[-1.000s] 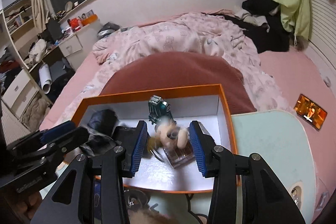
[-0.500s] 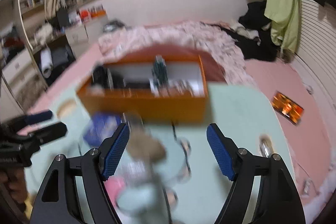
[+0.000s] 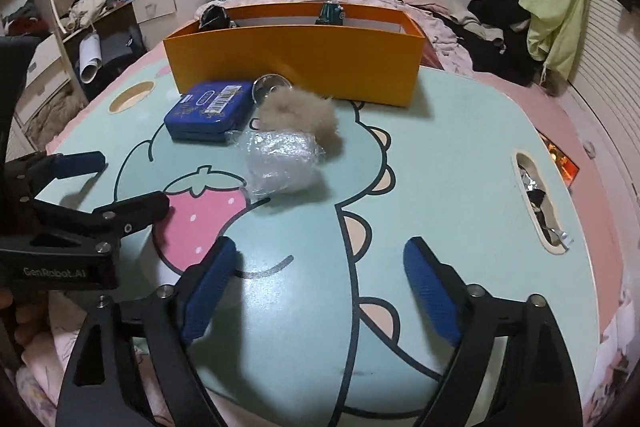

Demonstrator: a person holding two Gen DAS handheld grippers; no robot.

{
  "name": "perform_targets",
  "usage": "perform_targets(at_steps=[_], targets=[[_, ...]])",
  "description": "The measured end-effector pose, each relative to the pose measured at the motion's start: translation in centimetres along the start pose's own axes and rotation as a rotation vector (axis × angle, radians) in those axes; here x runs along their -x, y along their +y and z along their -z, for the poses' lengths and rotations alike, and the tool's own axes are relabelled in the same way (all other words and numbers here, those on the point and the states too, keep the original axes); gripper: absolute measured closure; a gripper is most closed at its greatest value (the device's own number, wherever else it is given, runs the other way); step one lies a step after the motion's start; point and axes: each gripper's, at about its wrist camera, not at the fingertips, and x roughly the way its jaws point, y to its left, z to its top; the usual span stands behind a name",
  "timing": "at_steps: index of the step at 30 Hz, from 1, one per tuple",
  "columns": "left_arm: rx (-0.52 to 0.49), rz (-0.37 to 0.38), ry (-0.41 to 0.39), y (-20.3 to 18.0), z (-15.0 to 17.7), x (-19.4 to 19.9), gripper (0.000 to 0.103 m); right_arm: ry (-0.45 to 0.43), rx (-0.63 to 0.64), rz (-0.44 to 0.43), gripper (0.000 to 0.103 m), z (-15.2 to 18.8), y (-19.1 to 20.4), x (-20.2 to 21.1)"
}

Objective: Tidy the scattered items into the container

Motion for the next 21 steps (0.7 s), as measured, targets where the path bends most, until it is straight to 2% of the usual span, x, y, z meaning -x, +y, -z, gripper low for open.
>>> perform_targets(at_steps=[5, 21], targets=[[-0.001, 0.002, -0.018, -0.09, 0.26, -0.01, 0.0, -0.015, -0.012, 0.007, 0.0, 0.28, -0.37, -0.34], [-0.003, 0.003, -0.024, -0.17, 0.41, -0.04, 0.0, -0.033, -0.002, -0.003, 0.0, 0.43, -0.23, -0.35]])
